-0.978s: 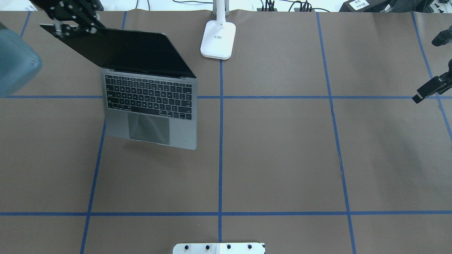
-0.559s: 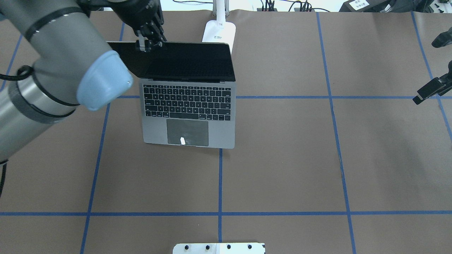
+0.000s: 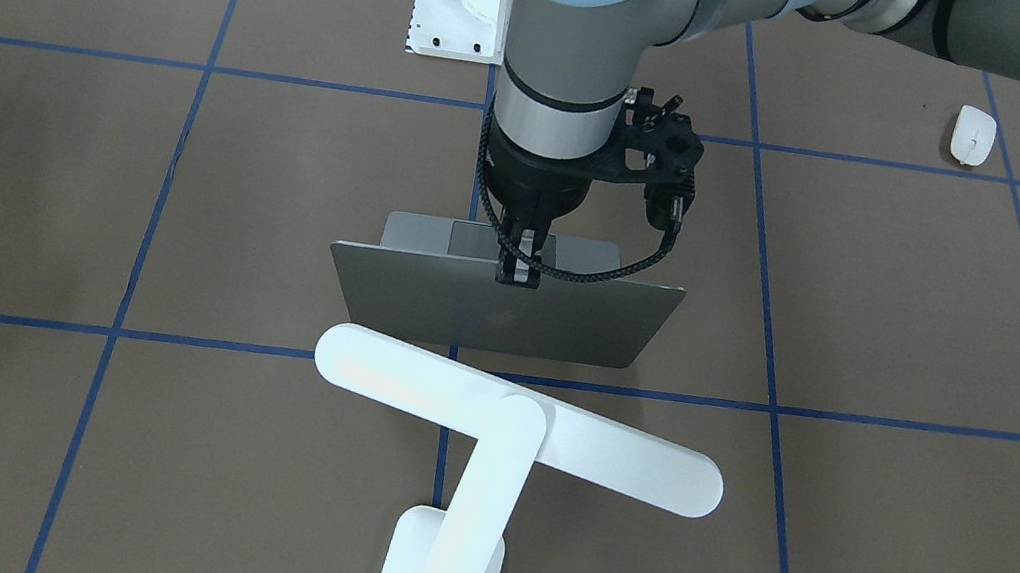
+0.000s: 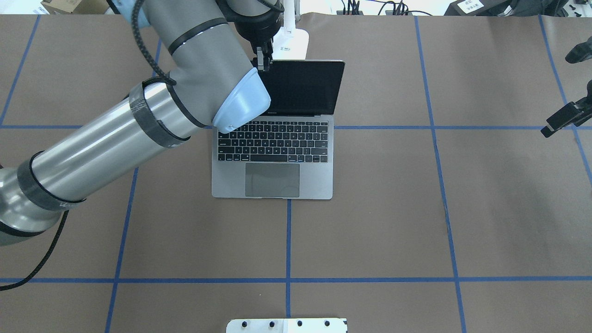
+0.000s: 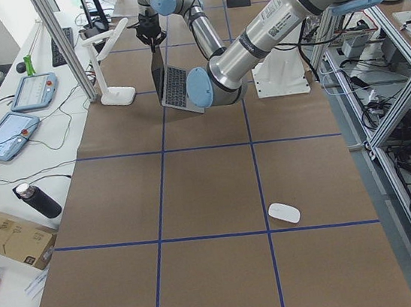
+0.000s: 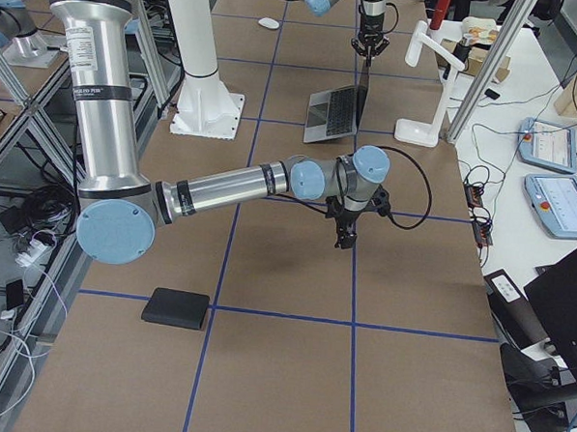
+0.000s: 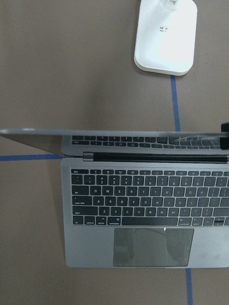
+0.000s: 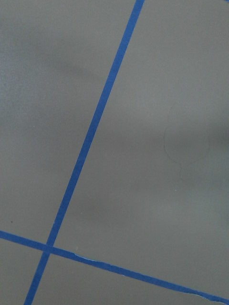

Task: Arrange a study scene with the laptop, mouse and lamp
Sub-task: 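Lower the laptop in front of the lamp and open the left gripper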

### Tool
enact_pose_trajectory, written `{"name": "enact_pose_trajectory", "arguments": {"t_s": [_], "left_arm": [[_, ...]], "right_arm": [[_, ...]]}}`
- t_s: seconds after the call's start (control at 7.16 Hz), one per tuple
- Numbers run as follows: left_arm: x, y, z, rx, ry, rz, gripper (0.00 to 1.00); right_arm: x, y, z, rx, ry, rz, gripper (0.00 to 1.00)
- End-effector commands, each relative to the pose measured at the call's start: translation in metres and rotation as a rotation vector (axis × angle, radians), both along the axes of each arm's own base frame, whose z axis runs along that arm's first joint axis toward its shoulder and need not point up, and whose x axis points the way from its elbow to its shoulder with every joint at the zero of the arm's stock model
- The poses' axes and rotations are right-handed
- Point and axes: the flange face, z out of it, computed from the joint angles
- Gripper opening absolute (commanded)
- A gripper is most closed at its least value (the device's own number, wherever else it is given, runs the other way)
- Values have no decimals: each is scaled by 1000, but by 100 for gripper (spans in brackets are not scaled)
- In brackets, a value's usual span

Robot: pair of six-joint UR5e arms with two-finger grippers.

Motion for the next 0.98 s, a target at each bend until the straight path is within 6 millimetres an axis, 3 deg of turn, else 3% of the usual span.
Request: {"name": "enact_pose_trajectory", "arguments": {"t_s": [0.0, 0.7, 0.84], "left_arm": [[27, -27, 16, 23, 12, -16, 0], [50, -25, 34, 38, 15, 5, 0], [50, -25, 33, 47, 17, 10, 58]], "right_arm": [[0, 0, 2, -4, 1, 0, 100], [0, -1, 4, -7, 2, 0, 100], [0, -1, 4, -9, 3, 0, 100]]}}
